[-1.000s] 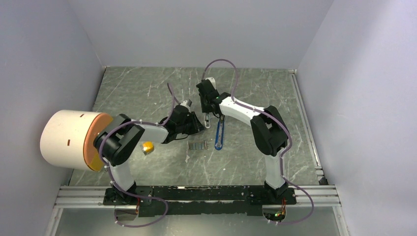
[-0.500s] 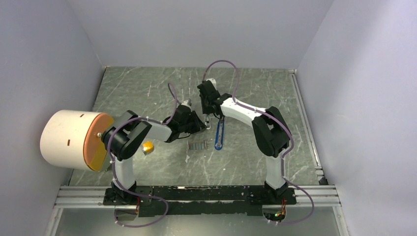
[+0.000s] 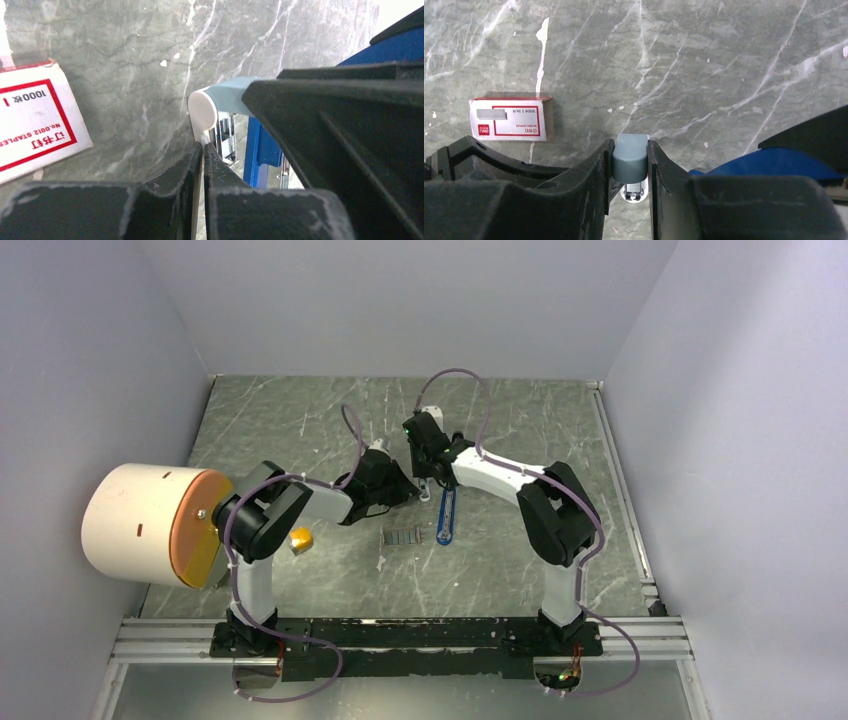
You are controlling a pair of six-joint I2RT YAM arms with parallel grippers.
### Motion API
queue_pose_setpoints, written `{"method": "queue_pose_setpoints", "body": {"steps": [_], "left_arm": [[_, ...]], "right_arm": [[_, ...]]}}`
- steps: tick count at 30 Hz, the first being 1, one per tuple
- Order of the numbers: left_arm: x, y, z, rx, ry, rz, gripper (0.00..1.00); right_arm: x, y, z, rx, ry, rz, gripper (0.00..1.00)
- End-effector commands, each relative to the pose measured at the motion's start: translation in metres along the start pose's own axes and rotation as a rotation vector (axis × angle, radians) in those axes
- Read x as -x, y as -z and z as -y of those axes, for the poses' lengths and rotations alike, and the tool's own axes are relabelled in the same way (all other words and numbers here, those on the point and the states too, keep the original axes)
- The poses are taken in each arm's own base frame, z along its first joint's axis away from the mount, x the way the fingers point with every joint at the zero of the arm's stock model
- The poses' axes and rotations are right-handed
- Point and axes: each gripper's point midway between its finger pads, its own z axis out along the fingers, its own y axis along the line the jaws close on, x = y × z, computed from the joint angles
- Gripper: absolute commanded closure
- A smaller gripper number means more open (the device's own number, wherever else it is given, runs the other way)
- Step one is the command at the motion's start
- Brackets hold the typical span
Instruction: Load the staples into the stapler
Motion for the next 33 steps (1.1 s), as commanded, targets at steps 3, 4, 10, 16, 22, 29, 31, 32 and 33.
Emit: {"method": "queue_pose_setpoints", "body": {"steps": [3, 4, 10, 16, 22, 29, 31, 32, 33], "left_arm": [[-0.020, -0.006, -0.049, 0.169, -0.017, -0.052, 0.90], [-0.021, -0.006, -0.050, 0.173, -0.016, -0.054, 0.90], [-0.022, -0.006, -0.055, 0.186, -0.018, -0.054, 0.91], [-0.021, -0.003, -0.055, 0.190, -0.031, -0.050, 0.91], [-0.013, 0.006, -0.044, 0.165, -0.054, -0.031, 0.90], [0.003, 0.026, -0.029, 0.145, -0.090, 0.016, 0.85], [0.008, 0.034, -0.024, 0.142, -0.099, 0.030, 0.84], [0.011, 0.038, -0.022, 0.140, -0.104, 0.038, 0.84], [0.014, 0.043, -0.019, 0.135, -0.108, 0.046, 0.84]], "right_arm": [[-0.020, 0.015, -0.003, -0.009, -0.021, -0.045, 0.77], [-0.021, 0.016, -0.003, -0.016, -0.022, -0.049, 0.77], [-0.035, 0.021, 0.004, -0.062, -0.034, -0.085, 0.77], [-0.046, 0.021, 0.005, -0.073, -0.021, -0.122, 0.77], [-0.055, 0.018, 0.006, -0.078, -0.005, -0.145, 0.77], [-0.073, 0.010, 0.008, -0.091, 0.011, -0.172, 0.77], [-0.076, 0.007, 0.008, -0.098, 0.016, -0.178, 0.77], [-0.079, 0.006, 0.009, -0.104, 0.020, -0.183, 0.77], [-0.081, 0.004, 0.009, -0.111, 0.025, -0.187, 0.77]]}}
